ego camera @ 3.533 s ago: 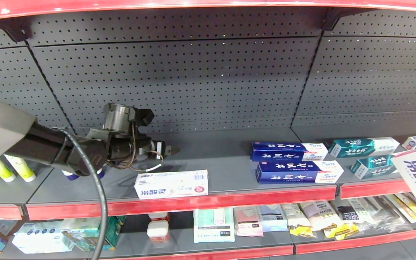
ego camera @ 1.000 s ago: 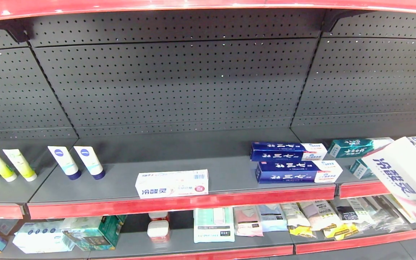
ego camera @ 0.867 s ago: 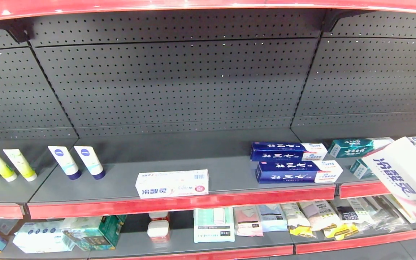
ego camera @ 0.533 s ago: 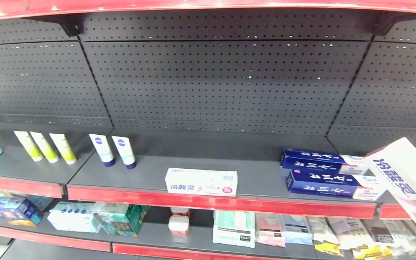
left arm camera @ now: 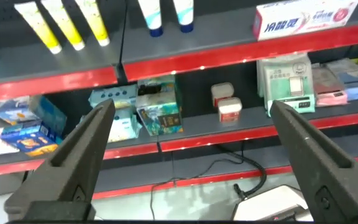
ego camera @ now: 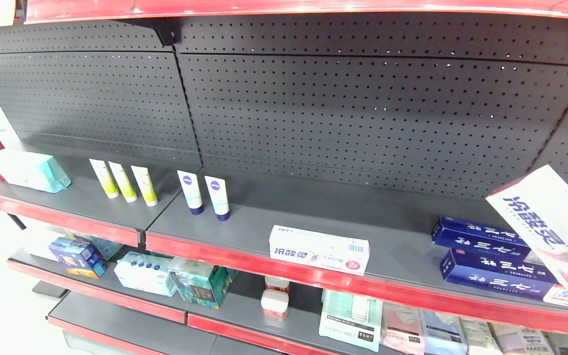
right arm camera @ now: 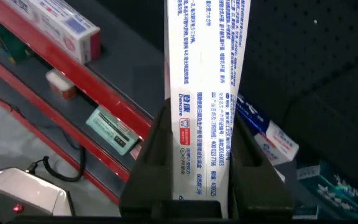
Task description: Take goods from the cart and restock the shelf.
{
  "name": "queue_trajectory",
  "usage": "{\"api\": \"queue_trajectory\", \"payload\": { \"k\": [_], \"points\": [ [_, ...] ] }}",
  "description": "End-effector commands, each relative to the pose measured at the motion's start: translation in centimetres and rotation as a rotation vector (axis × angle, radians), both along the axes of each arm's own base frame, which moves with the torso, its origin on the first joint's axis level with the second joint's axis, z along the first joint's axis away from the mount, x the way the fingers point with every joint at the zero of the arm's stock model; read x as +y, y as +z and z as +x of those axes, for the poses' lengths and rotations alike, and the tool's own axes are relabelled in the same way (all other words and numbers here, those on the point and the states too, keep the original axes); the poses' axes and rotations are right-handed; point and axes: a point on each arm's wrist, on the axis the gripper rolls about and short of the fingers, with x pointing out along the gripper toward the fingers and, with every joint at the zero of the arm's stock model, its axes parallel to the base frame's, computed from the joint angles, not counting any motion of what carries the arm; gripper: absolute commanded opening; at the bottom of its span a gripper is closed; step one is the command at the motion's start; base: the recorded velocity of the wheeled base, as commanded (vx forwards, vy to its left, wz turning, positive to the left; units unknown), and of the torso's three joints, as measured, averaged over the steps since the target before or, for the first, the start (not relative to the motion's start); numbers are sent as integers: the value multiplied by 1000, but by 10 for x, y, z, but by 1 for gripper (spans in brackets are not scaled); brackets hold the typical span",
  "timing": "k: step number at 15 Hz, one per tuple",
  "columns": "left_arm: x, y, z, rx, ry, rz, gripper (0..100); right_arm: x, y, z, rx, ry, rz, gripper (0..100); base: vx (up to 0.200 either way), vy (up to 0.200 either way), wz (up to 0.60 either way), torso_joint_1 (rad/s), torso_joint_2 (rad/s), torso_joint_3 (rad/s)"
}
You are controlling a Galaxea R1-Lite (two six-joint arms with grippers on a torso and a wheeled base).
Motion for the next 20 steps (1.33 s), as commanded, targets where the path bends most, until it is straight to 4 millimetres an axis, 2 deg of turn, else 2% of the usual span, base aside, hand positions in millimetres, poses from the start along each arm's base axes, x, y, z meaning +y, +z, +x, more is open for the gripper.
{"api": "queue_trajectory", "payload": {
  "k": [1,2,3,5,8,12,20],
  "points": [
    [4,-27,-13,-49,-10,-22,100,10,18,24,20,102,4,0,0,0,0,0,0,0],
    [4,-28,-13,-49,-10,-22,100,11,18,25,23,105,4,0,0,0,0,0,0,0],
    [5,-46,-19,-62,-6,-93,100,20,29,43,40,163,1,0,0,0,0,0,0,0],
    [7,-59,-22,-66,-28,-172,100,30,34,65,77,204,1,0,0,0,0,0,0,0],
    [5,-73,-13,-70,19,-196,100,35,43,79,51,215,-2,0,0,0,0,0,0,0],
    [7,-73,-10,-112,136,-236,100,34,42,77,20,209,7,0,0,0,0,0,0,0],
    [8,-72,-4,-70,304,-191,100,34,42,77,17,210,1,0,0,0,0,0,0,0]
  ]
}}
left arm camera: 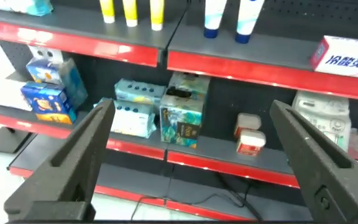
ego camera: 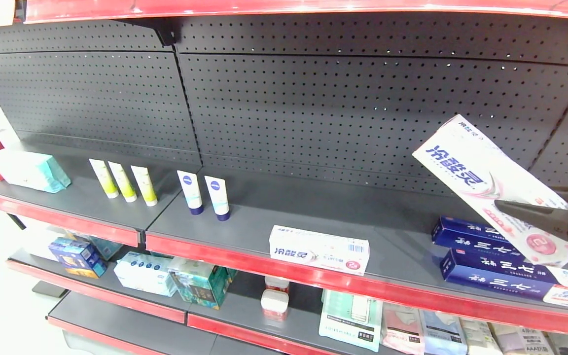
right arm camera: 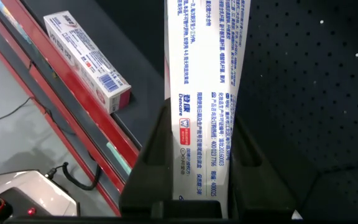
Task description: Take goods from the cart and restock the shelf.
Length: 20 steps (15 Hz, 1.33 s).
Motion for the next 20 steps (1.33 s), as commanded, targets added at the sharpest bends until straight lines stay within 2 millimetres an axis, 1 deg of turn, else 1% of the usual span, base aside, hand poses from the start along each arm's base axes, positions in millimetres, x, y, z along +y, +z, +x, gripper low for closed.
{"api": "queue_trajectory", "payload": {
  "k": [1,3,6,7,8,9,10,11,13,15,17,20],
  "points": [
    [-2,2,5,62,19,16,100,0,0,1,2,1,0,0,0,0,0,0,0,0],
    [-4,3,11,129,24,33,100,0,-1,1,5,1,-1,0,0,0,0,0,0,0],
    [-7,4,15,187,206,4,100,0,-1,4,13,-7,3,0,0,0,0,0,0,0],
    [-7,3,13,166,206,-1,100,0,-2,4,15,-7,3,0,0,0,0,0,0,0],
    [-7,3,11,144,202,-5,100,0,-2,3,16,-6,3,0,0,0,0,0,0,0],
    [-7,2,5,79,188,-18,100,0,-4,5,24,-6,2,0,0,0,0,0,0,0],
    [-7,0,4,48,166,-54,100,1,-4,8,30,-6,1,0,0,0,0,0,0,0],
    [-8,-2,6,20,149,-111,100,2,-5,11,38,-6,-1,0,0,0,0,0,0,0],
    [-10,-4,9,-29,41,-123,100,4,-5,17,46,-4,-5,0,0,0,0,0,0,0],
    [-11,-4,9,-23,3,-88,100,6,-8,26,38,-3,-3,0,0,0,0,0,0,0],
    [-11,-5,9,-20,-6,-88,100,9,-11,36,40,-3,-3,0,0,0,0,0,0,0],
    [-11,-5,9,-17,-13,-73,100,12,-15,44,65,11,-8,0,0,0,0,0,0,0]
  ]
}}
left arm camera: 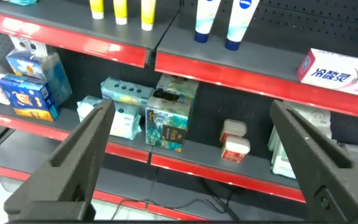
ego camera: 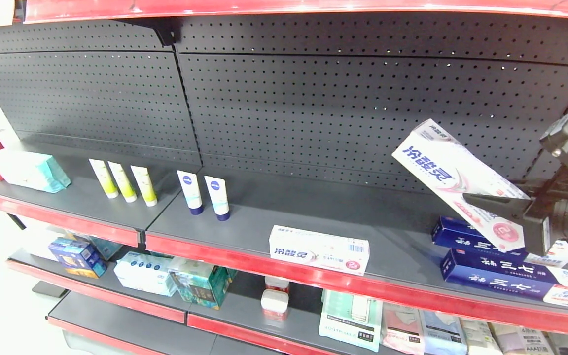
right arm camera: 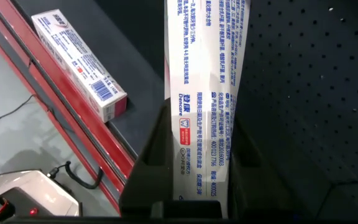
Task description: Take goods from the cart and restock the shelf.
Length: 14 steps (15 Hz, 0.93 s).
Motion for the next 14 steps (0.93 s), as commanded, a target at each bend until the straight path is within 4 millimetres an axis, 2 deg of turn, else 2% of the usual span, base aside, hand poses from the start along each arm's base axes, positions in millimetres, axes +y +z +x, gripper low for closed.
{"api": "queue_trajectory", "payload": {
  "k": [1,5,8,11,14],
  "points": [
    [0,0,0,1,0,2,100,3,-5,9,29,9,-6,0,0,0,0,0,0,0],
    [0,0,0,2,15,-19,100,22,-13,22,79,117,-4,0,0,0,0,0,0,0],
    [0,0,0,2,17,-20,100,33,-19,41,81,137,-1,0,0,0,0,0,0,0],
    [0,0,0,2,17,-20,100,35,-27,52,97,164,11,0,0,0,0,0,0,0],
    [0,0,0,2,17,-20,100,30,-36,54,132,186,19,0,0,0,0,0,0,0]
  ]
}}
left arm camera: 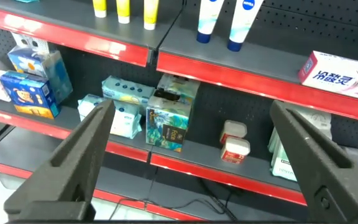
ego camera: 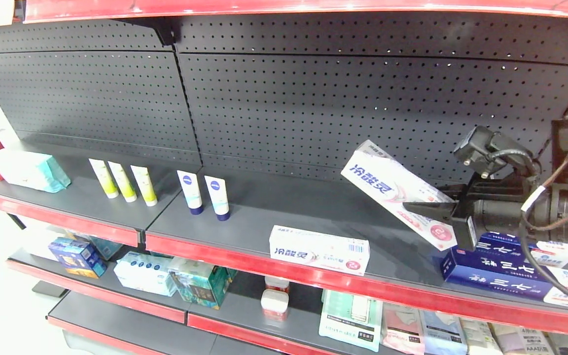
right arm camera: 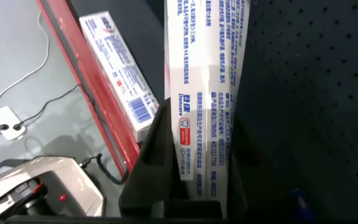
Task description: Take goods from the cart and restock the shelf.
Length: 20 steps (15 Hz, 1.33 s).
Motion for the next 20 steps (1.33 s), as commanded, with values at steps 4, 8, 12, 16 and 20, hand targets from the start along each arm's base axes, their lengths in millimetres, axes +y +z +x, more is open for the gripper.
{"api": "queue_trajectory", "payload": {
  "k": [4,8,12,16,20],
  "points": [
    [0,0,0,2,0,0,100,-14,-28,30,57,40,10,0,0,0,0,0,0,0],
    [0,0,0,2,0,0,100,-27,-35,56,4,86,26,0,0,0,0,0,0,0],
    [0,0,0,2,-1,-1,100,-22,-33,78,-11,126,46,0,0,0,0,0,0,0],
    [0,0,0,2,0,0,100,-11,-43,96,-5,175,38,0,0,0,0,0,0,0],
    [0,0,0,2,0,0,100,-10,-58,111,6,208,23,0,0,0,0,0,0,0]
  ]
}}
